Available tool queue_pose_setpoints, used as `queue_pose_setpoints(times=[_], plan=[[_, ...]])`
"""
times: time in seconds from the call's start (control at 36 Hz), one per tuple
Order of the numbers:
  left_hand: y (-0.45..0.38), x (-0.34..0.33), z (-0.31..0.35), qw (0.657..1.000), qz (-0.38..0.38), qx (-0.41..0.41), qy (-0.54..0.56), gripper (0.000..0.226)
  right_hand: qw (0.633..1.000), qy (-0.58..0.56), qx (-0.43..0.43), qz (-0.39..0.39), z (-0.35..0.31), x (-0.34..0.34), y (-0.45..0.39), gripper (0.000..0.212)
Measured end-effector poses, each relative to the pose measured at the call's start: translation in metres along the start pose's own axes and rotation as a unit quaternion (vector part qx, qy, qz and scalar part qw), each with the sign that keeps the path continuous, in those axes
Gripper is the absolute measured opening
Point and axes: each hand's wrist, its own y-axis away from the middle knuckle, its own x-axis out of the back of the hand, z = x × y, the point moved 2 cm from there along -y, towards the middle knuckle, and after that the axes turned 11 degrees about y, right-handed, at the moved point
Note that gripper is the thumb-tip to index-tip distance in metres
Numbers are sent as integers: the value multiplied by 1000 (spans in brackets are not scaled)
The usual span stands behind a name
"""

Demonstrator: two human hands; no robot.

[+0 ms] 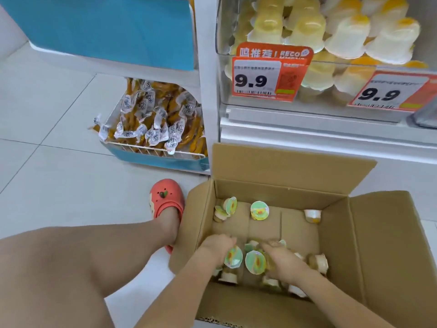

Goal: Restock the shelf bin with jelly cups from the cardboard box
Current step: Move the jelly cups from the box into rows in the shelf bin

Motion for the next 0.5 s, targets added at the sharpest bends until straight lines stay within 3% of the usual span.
queue_pose_setpoints(times=[0.08, 0.19, 0.28, 0.36, 0.5], plan=[[-16, -4, 0, 999, -27, -9, -43, 71, 999, 47, 12, -22, -9, -15, -15, 80], [-30, -28, -1, 999, -36, -9, -36, 72, 991, 131, 20, 3, -18, -28, -27, 78], [-38, -37, -4, 999, -27, -17, 6, 70, 984, 177, 27, 4, -26, -37, -35, 77], [-42, -36, -5, 998, -10, -19, 55, 70, 977, 202, -3, 63, -35, -45, -42, 76], [-43, -47, 2, 988, 6, -12, 151, 76, 985, 158, -26, 63, -22, -52, -51, 89]])
